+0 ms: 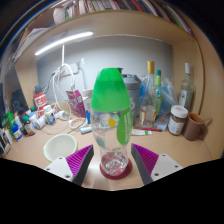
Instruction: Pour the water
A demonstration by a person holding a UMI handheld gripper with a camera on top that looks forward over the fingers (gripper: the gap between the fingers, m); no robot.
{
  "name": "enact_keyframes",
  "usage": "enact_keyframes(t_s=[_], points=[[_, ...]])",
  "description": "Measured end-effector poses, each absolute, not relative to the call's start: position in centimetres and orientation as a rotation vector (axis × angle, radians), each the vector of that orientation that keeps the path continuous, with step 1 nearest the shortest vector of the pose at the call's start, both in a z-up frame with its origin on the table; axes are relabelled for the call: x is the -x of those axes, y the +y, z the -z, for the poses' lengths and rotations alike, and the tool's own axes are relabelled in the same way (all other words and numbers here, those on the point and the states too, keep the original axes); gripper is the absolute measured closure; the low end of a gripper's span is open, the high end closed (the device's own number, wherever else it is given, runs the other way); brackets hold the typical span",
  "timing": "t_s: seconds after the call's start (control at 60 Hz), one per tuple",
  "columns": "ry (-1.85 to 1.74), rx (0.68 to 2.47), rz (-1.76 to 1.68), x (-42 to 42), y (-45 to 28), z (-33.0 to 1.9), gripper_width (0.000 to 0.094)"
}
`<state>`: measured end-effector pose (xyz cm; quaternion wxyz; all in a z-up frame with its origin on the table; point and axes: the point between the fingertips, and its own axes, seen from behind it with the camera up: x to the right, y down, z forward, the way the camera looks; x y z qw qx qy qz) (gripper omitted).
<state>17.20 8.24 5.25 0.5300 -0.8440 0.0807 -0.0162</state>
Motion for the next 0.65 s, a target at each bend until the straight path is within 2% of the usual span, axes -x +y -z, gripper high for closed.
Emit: enact_keyframes(t_s=[0.233, 0.65], points=[[0.213, 2.038, 0.092, -15.2, -2.5, -8.7, 0.0098], [0.228, 1.965, 0.157, -5.8, -24.8, -23.1, 0.0099]])
